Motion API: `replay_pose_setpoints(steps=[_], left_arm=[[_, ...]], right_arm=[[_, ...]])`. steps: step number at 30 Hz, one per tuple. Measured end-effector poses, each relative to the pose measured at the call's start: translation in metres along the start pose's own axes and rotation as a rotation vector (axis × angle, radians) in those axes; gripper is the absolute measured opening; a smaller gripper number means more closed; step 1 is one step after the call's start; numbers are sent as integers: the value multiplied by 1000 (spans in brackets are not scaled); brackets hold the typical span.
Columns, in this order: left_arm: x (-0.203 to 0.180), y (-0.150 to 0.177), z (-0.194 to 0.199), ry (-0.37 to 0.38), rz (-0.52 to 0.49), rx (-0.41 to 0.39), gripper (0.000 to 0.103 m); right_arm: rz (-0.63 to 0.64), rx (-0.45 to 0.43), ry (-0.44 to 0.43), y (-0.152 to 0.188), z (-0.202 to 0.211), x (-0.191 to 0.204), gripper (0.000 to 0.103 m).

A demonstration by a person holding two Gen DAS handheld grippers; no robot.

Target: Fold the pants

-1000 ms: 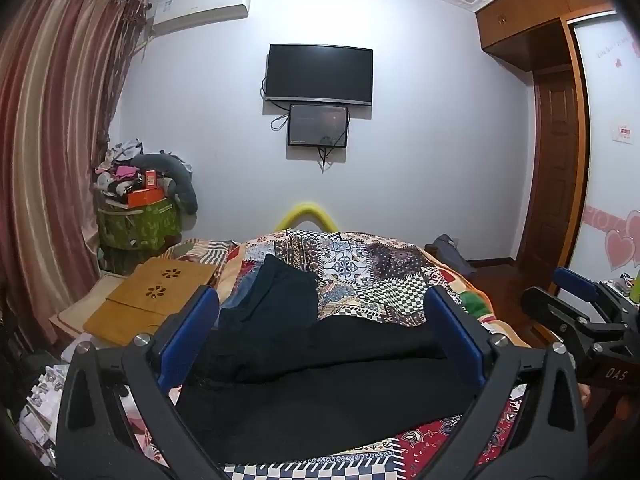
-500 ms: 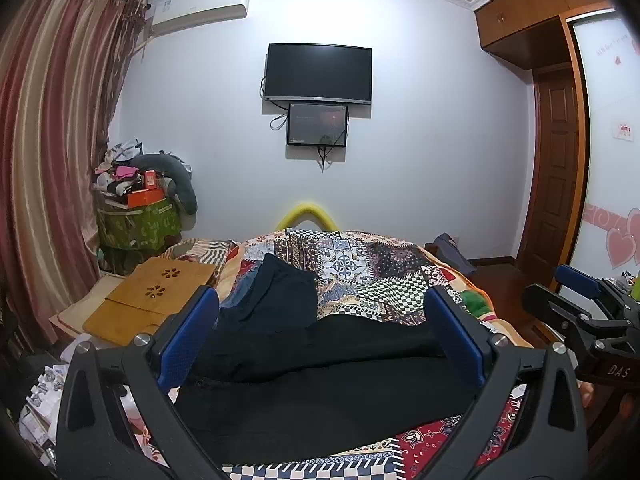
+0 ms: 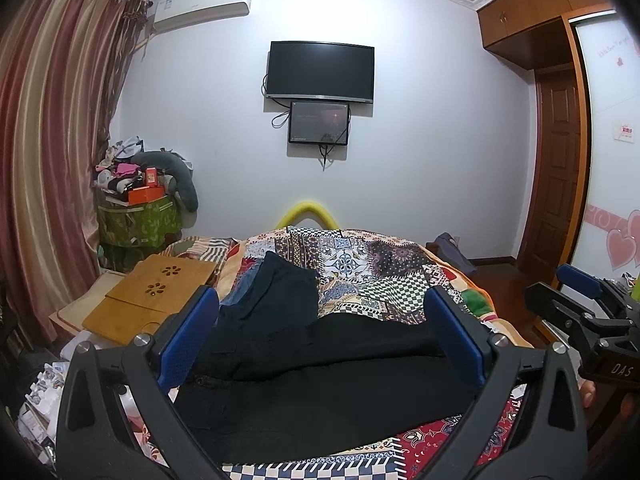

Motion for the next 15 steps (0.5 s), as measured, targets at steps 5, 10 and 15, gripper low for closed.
replay_pose_setpoints(steps=[5,10,15], left_arm=[[-1,0,0,-1,2,-2,103],[0,-1,0,-1,2,-2,103],[-1,0,0,-1,3,-1,103]], right_arm=[[-2,-1,-1,-1,0,-1,103],[-2,0,0,-1,1,1,103],[-2,0,1,-1,1,0,103]])
Point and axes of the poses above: each gripper's, at about its wrist camera, not at the fingertips, and z roughly against the way its jaws point, x to its left, y to its underside, the point moved 1 cm from there along -z, roughly the way its jaws point, and after that the axes turned 7 degrees about -y, right-handed, at the moved point
